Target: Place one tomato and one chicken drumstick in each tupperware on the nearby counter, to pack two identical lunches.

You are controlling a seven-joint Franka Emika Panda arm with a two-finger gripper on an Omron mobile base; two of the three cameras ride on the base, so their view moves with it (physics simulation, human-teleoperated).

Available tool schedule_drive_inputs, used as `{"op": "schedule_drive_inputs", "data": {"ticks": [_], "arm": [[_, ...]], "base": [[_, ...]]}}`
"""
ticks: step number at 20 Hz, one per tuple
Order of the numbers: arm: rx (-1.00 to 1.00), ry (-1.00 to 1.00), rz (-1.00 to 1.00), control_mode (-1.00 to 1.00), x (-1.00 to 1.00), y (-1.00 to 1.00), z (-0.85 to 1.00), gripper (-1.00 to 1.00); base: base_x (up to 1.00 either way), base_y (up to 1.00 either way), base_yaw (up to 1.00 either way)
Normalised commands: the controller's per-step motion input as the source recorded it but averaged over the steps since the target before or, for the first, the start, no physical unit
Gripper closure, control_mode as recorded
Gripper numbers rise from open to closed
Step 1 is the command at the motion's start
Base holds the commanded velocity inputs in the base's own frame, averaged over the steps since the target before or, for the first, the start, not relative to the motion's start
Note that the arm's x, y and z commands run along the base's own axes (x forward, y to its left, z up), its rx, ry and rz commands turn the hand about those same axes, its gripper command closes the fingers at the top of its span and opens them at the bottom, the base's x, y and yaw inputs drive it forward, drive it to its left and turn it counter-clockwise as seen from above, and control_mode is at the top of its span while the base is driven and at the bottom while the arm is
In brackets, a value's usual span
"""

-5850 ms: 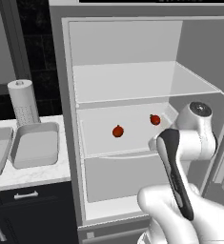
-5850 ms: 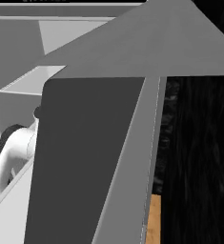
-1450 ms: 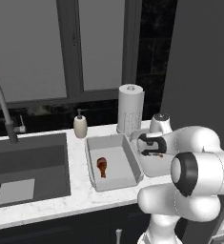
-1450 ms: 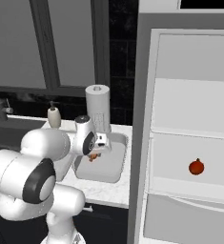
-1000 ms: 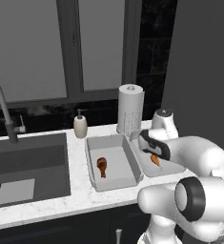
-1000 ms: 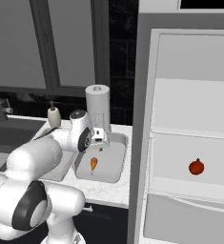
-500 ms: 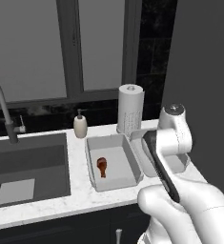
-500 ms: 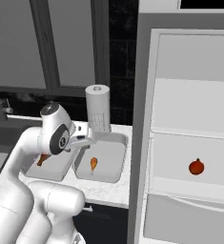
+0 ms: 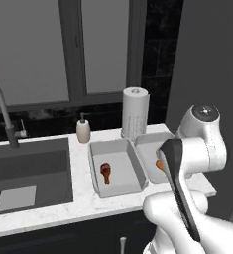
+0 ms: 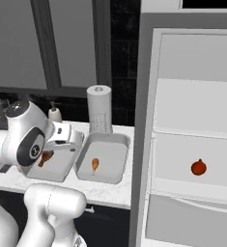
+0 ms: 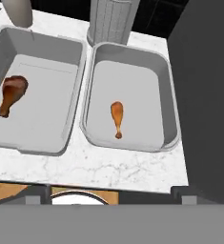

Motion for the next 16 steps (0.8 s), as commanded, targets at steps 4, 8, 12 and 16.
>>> {"op": "schedule_drive_inputs", "data": {"ticks": [4, 8, 12, 16], "arm": [[0.0, 0.0, 0.0, 1.0, 0.0, 0.0, 0.0, -1.0], [0.0, 0.0, 0.0, 1.0, 0.0, 0.0, 0.0, -1.0], [0.0, 0.0, 0.0, 1.0, 0.0, 0.0, 0.0, -1.0], [0.0, 0.0, 0.0, 1.0, 0.0, 0.0, 0.0, -1.0]], "base": [[-1.0, -0.25, -0.05], [-1.0, -0.77, -0.07], [-0.6, -1.0, -0.04], [-0.04, -1.0, 0.0]]}}
